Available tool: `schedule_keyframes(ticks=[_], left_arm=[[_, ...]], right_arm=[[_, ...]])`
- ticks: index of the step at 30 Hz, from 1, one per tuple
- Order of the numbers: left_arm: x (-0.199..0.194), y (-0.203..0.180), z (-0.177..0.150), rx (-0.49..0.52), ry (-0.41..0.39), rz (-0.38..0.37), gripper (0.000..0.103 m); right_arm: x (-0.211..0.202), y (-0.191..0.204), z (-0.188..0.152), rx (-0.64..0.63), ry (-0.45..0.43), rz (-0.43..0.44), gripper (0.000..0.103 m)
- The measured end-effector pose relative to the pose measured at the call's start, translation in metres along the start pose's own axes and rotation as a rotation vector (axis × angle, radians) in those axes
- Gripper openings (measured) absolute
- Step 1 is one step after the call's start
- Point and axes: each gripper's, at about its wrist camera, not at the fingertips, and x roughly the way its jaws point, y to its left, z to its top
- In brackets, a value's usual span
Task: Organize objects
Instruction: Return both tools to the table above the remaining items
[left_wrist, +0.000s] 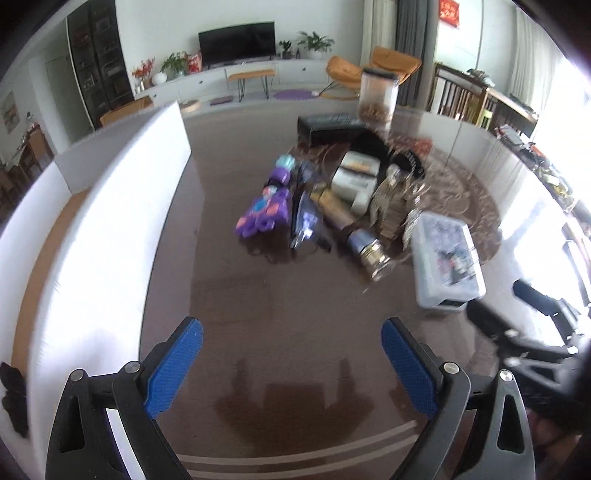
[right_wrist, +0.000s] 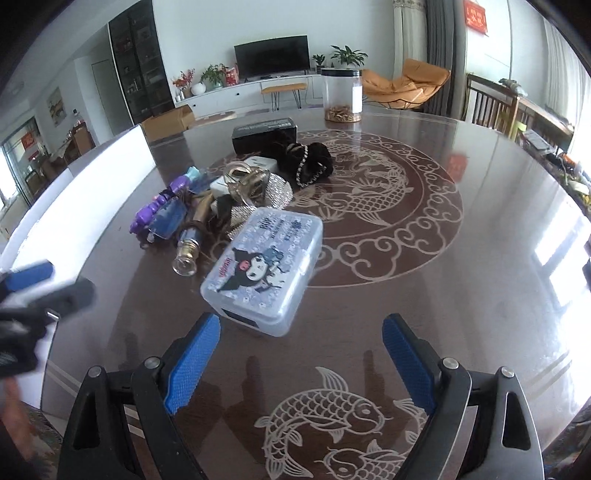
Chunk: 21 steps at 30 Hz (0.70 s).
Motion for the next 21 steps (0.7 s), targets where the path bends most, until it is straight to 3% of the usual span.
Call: schedule_keyframes(ticks=[5, 10, 15, 19, 21], left_arm=[[0.026, 0.012, -0.012, -0.024, 0.034, 0.015, 0.099], [0.041, 0.012, -0.019, -0.019, 0.054, 0.034, 0.099], [0.042, 0.013, -0.019, -0.042, 0.03, 0.017, 0.102], [0.045, 0.011, -0.018, -0.044, 0.012, 0.018, 0.103], [0.045, 0.01, -0.017, -0.039, 0.006, 0.016, 0.103]], right_arm=[[0.01, 0.017, 0.006, -0.035, 0.017, 0.063, 0.09], [0.029, 0.031, 0.009, -0.072, 0.058, 0.062, 0.09], [0.047, 0.031, 0.011, -0.113, 0.107, -0.022, 0.09], [0.057, 0.012, 0.018, -0.079, 0.128, -0.063, 0.103], [0.058, 0.001, 0.021, -0.062, 0.114, -0.078, 0.103]])
